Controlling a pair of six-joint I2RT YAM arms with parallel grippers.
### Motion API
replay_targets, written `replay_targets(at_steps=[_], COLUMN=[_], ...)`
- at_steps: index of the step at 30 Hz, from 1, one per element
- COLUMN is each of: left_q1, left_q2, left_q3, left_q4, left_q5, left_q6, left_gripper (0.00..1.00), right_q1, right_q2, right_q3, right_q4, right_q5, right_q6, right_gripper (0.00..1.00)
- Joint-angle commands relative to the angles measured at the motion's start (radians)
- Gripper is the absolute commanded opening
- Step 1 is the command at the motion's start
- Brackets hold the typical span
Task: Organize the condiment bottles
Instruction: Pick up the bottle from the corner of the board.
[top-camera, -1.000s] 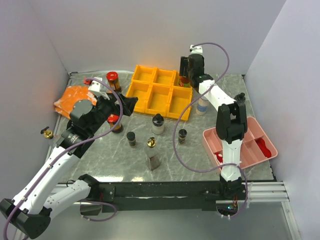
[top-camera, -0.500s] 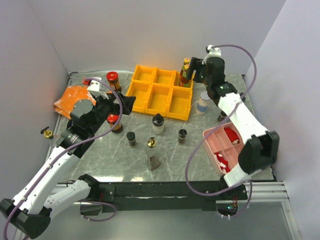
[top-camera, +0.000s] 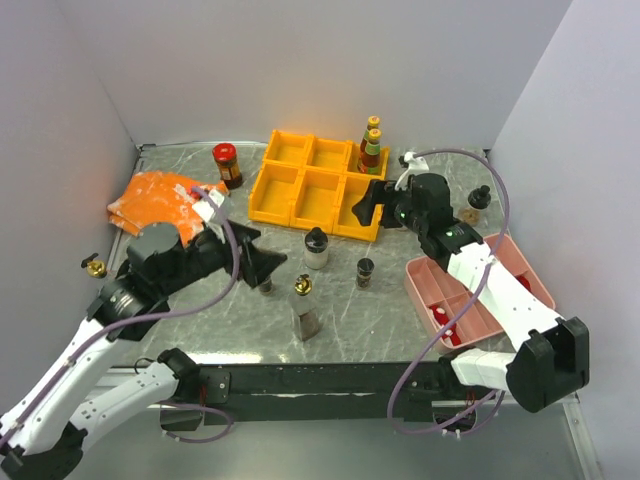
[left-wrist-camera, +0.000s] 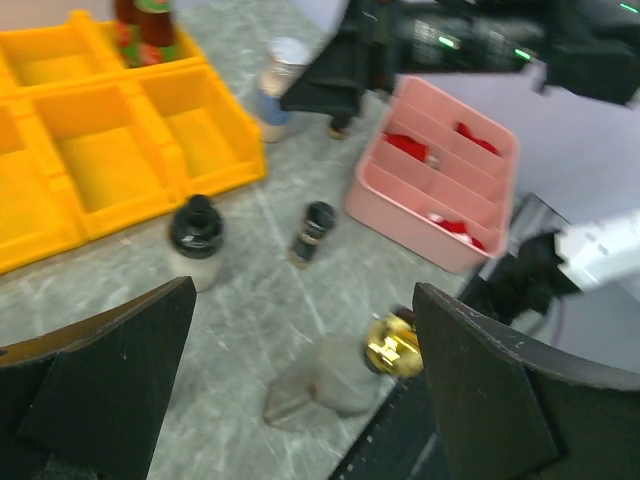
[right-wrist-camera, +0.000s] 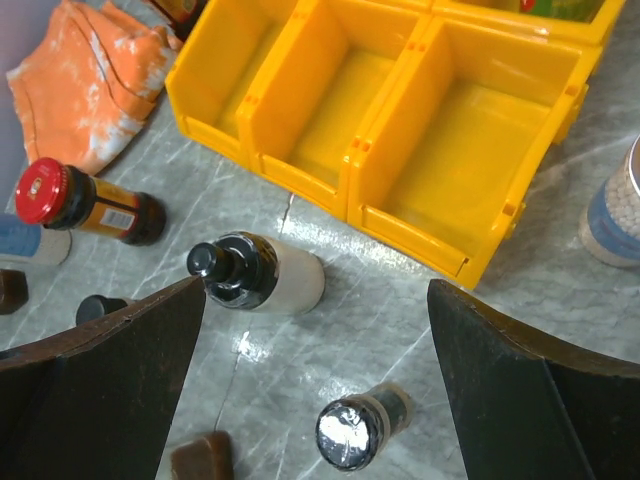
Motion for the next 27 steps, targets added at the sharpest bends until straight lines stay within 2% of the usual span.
replay_targets(at_steps=[1, 6, 10, 11, 15, 20, 27], left_q1=[-0.090, -0.234, -0.409, -0.438, -0.563, -0.598, -0.617], left_q2=[-0.040, -0.039, -0.016, -0.010, 0.038, 0.079, 0.104], left_q3=[-0.046, -0.099, -0.121, -0.124, -0.144, -0.165, -0.190], left_q4=[0.014, 0.039, 0.065, 0.068, 0.091, 0.117, 0.146], left_q5=[0.029, -0.123, -0.245, -0.315, -0.430, -0.507, -0.545], left_q6=[0.024, 0.020, 0.024, 0.026, 0.024, 0.012, 0.001], left_gripper=[0.96, 0.96, 0.97, 0.97, 0.97, 0.99, 0.90], right_q1=[0.002, 0.002, 0.002, 0.003, 0.003, 0.003, 0.002], right_q2=[-0.042, -0.073, -0.090, -0.090, -0.102, -0.114, -0.152], right_q3=[-0.004, -0.042, -0.057, -0.054, -0.059, -0.064, -0.070], right_q4=[0.058, 0.078, 0.098, 0.095, 0.095, 0.097, 0.094], right_q5=[-0.013, 0.000, 0.000, 0.000, 0.007, 0.004, 0.001], right_q6=[-0.026, -0.040, -0.042, -0.046, -0.049, -0.048, -0.037], right_gripper=[1.00, 1.00, 1.00, 1.00, 1.00, 1.00, 1.00])
